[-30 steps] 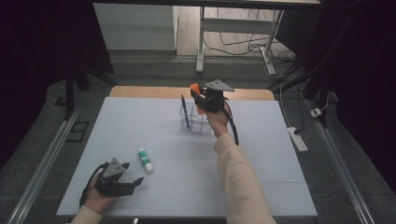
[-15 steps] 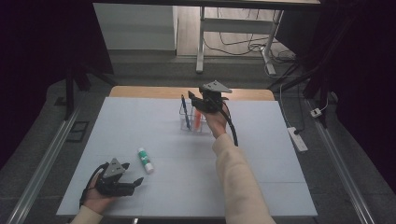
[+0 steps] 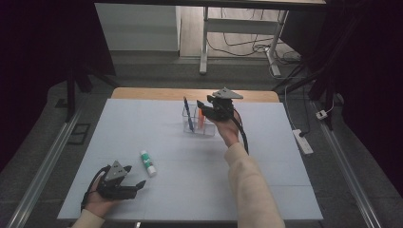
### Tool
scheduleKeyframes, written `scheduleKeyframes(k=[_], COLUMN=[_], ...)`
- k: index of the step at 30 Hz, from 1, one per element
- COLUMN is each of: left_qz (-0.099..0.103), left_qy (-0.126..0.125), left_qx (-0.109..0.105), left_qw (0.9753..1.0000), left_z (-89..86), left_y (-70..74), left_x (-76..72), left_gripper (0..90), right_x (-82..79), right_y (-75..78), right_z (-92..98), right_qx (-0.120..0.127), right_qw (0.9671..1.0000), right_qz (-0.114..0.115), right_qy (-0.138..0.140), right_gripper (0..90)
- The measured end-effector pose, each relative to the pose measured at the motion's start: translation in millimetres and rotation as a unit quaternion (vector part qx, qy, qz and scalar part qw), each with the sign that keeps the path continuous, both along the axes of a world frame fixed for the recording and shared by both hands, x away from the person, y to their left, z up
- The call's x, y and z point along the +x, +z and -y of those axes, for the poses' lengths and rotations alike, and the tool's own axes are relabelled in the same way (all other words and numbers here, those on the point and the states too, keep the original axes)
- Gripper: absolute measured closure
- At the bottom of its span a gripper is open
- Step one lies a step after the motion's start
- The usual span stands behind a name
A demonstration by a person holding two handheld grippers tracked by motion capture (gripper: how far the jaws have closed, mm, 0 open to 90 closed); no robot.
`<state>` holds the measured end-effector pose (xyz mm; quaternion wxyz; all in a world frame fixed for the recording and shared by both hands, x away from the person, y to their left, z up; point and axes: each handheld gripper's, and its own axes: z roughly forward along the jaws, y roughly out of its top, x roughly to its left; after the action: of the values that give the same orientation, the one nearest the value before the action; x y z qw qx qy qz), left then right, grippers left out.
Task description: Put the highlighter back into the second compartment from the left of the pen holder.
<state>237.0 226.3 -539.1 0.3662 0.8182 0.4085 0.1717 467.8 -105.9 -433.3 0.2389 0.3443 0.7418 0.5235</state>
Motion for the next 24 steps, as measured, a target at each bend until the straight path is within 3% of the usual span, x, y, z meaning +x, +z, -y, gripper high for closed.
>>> scheduleKeyframes(k=[8,24], left_qz=[-0.003,-0.005], left_qy=[0.001,0.005], left_qx=[0.003,0.001], left_qw=[1.0,1.0], left_z=[1.2,1.0], left_y=[-1.0,-1.2], left_x=[1.3,0.4], left_gripper=[20.8,20.7], right_x=[-14.8,-51.3], right_y=[0.9,-9.2], right_z=[16.2,50.0], right_qx=[-0.003,-0.024], right_qw=[0.9998,0.9986], right_qz=[0.0,-0.026], right_qy=[0.019,0.041], right_gripper=[49.2,45.6])
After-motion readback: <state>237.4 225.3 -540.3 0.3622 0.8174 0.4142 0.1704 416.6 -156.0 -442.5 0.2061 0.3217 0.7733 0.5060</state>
